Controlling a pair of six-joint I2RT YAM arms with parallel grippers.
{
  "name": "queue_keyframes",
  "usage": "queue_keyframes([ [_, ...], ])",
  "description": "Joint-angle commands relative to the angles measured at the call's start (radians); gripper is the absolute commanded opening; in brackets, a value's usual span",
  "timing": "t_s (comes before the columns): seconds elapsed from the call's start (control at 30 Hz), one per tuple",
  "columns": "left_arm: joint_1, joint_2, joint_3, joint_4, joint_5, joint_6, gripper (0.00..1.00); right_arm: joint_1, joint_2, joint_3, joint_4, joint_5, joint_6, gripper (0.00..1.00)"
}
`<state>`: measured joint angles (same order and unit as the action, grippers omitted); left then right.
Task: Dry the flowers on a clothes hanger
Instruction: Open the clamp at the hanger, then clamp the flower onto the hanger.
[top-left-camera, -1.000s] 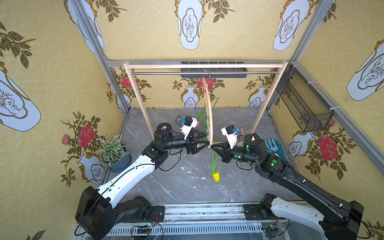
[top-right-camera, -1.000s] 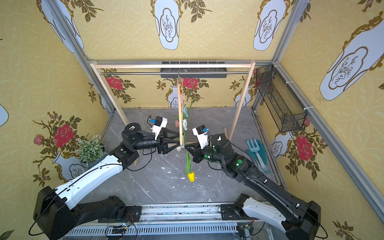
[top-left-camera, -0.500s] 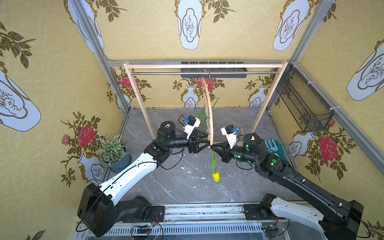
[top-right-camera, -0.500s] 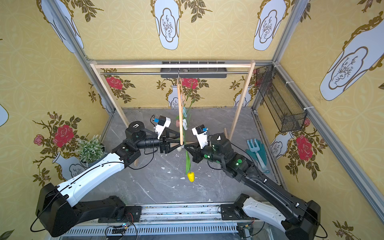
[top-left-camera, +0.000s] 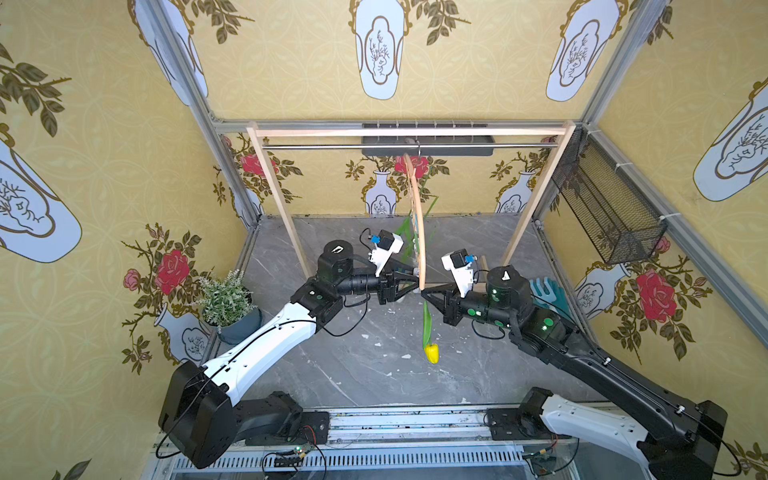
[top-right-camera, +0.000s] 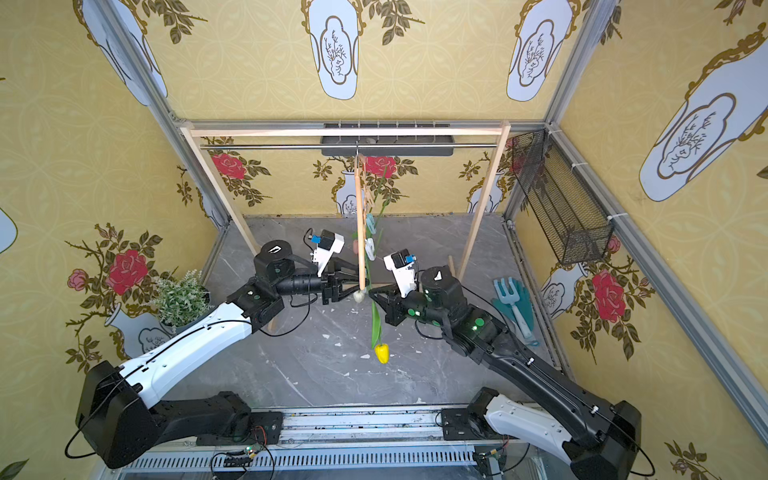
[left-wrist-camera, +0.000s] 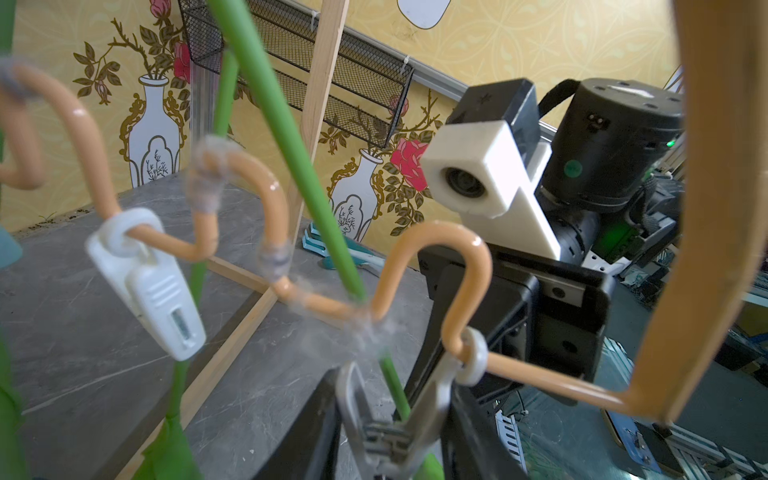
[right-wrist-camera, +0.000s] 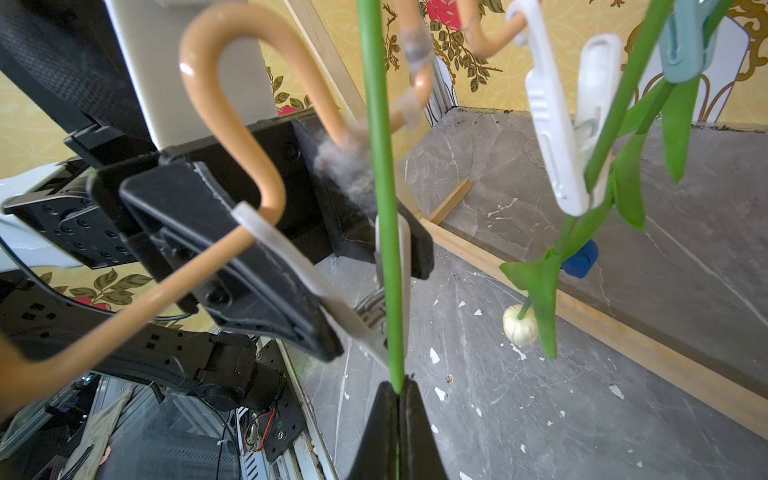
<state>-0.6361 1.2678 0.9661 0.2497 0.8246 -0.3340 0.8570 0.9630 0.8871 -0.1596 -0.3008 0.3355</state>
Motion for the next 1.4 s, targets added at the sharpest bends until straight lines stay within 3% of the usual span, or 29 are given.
queue_keyframes([
  [0.0,-0.001,0.005,0.001,0.007,0.016,-0.011,0.35,0.001,-0.001,0.009,0.02,0.001,-0.01,0.0],
  [0.37,-0.013,-0.004,-0.054,0.101,-0.021,-0.094,0.25,0.004,-0.081,-0.096,0.098,0.122,0.069,0.0],
  [0.63,-0.063,-0.012,-0.126,0.234,-0.16,-0.197,0.17,0.025,-0.155,-0.226,0.18,0.149,0.15,0.0],
  [0.87,-0.074,-0.021,-0.187,0.391,-0.235,-0.322,0.08,0.035,-0.205,-0.289,0.222,0.143,0.189,0.0],
  [1.37,-0.097,0.015,-0.249,0.577,-0.268,-0.446,0.05,0.056,-0.143,-0.288,0.322,0.112,0.19,0.0],
])
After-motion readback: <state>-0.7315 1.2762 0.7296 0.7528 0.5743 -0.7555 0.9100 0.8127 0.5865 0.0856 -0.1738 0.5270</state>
